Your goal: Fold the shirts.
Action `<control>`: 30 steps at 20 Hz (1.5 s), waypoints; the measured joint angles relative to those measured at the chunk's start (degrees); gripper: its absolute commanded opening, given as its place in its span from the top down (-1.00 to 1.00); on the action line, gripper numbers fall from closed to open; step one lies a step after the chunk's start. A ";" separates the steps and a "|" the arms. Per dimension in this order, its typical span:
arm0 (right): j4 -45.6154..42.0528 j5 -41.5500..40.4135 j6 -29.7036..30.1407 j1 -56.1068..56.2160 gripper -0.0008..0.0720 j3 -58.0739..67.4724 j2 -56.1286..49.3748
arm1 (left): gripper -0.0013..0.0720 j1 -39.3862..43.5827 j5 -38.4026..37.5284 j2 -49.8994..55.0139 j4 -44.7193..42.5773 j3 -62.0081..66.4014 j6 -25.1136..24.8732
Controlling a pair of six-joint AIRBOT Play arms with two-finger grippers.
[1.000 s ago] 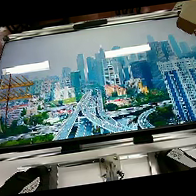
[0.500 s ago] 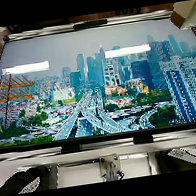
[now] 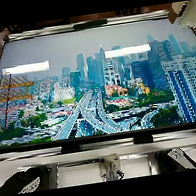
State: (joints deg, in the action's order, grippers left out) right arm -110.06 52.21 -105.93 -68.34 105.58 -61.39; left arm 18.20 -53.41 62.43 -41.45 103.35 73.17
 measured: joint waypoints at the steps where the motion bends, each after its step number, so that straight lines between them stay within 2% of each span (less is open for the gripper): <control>1: 1.18 3.72 0.55 -0.02 -0.64 0.02 1.68 | -0.97 0.00 -0.85 0.35 -2.01 0.00 0.22; 4: 6.82 17.46 3.58 -0.02 -0.64 0.02 5.18 | -0.97 0.00 -4.76 1.62 -10.71 0.00 2.34; 8: 21.44 36.98 9.18 -0.02 -0.63 -2.43 6.71 | -0.97 -0.04 -14.47 3.65 -26.97 -0.98 6.54; 11: 32.79 45.86 11.08 0.98 -0.63 -6.95 7.08 | -0.97 -0.07 -20.55 4.70 -38.05 -6.19 12.57; 13: 36.57 48.96 11.47 5.33 -0.63 -10.91 7.21 | -0.97 -0.07 -22.27 5.11 -42.05 -12.92 16.59; 15: 38.66 49.22 10.43 14.60 -0.63 -15.58 7.39 | -0.98 -0.07 -22.51 5.27 -43.85 -20.41 20.15; 18: 37.81 42.38 6.03 33.83 -0.62 -21.84 6.88 | -0.98 -0.07 -22.23 5.38 -44.89 -29.68 24.81; 22: 26.32 36.00 1.95 61.40 -0.63 -25.38 1.22 | -0.98 -0.07 -20.41 5.40 -45.42 -34.91 32.44; 25: 23.54 35.01 0.48 70.95 -0.63 -26.21 -3.65 | -0.98 -0.07 -19.58 5.38 -45.59 -36.11 35.28; 30: 22.88 33.14 -0.22 75.54 -0.63 -26.58 -6.54 | -0.98 -0.07 -19.19 5.38 -45.68 -36.70 37.05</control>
State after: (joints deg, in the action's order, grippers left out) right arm -87.18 85.34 -106.15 7.20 79.00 -67.92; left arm 18.13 -72.60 67.81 -87.13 66.65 110.21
